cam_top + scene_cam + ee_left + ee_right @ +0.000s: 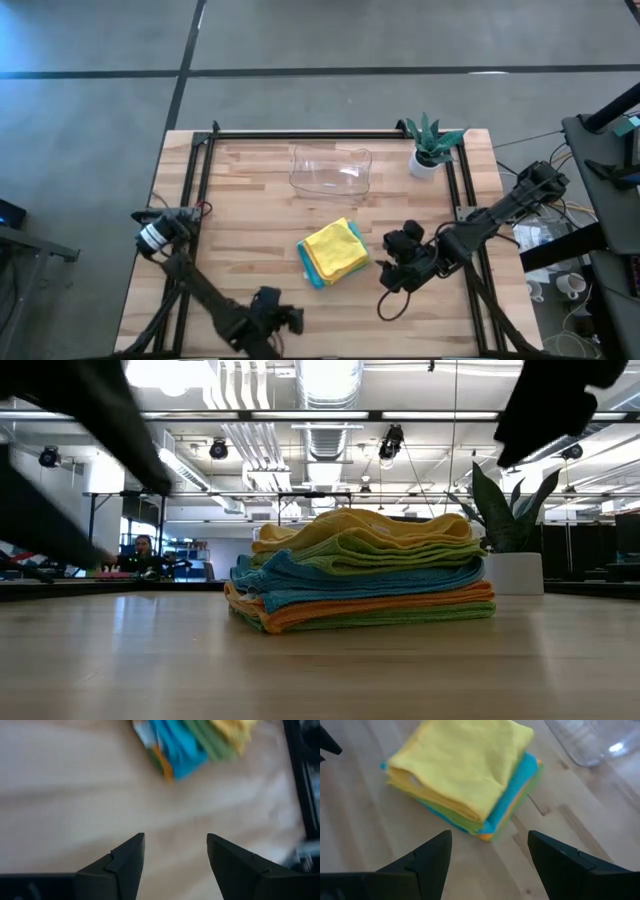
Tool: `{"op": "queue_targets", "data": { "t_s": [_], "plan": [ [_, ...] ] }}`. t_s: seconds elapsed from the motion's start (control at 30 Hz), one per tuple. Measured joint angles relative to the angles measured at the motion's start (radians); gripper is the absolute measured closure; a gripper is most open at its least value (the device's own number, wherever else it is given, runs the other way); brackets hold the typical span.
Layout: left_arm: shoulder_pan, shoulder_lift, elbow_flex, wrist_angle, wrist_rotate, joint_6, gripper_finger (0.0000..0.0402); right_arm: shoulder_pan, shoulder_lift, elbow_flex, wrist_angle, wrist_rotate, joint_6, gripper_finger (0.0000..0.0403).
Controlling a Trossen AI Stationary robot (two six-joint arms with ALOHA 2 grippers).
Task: Fold microfiber towels
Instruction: Put the stacked microfiber cloths into the transparent bin
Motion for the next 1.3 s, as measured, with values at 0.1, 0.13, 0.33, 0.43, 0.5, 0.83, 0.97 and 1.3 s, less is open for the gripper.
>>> {"op": "queue_targets", "data": {
  "t_s": [0.1, 0.13, 0.33, 0.43, 0.5, 0.83, 0.97, 1.3],
  "plan": [
    [0.062, 0.000, -0.015, 0.009, 0.000, 0.008, 0.0203, -0.010, 0.003, -0.026, -0.002, -0.002, 0.047, 0.0144],
    [0.081, 0.000, -0.021, 0.009, 0.000, 0.009, 0.0203, -0.012, 0.003, -0.033, -0.003, -0.004, 0.057, 0.0144],
    [0.190, 0.000, -0.072, 0.015, 0.076, 0.027, 0.0203, -0.011, 0.003, -0.069, -0.013, -0.006, 0.072, 0.0144],
    [0.228, -0.006, -0.105, 0.057, 0.083, 0.024, 0.0203, -0.011, 0.003, -0.084, -0.012, -0.006, 0.072, 0.0144],
    [0.252, -0.021, -0.141, 0.100, 0.084, 0.020, 0.0203, -0.005, 0.003, -0.091, -0.012, -0.007, 0.074, 0.0144],
    [0.304, -0.033, -0.286, 0.410, 0.010, -0.019, 0.0203, 0.028, 0.003, -0.098, -0.007, -0.005, 0.091, 0.0144],
    [0.308, -0.022, -0.288, 0.412, -0.009, -0.021, 0.0209, 0.005, 0.006, -0.104, 0.001, -0.001, 0.098, 0.0144],
    [0.312, -0.006, -0.287, 0.407, 0.004, 0.126, 0.0383, -0.130, 0.076, -0.130, 0.045, -0.053, 0.177, 0.0145]
  ]
}}
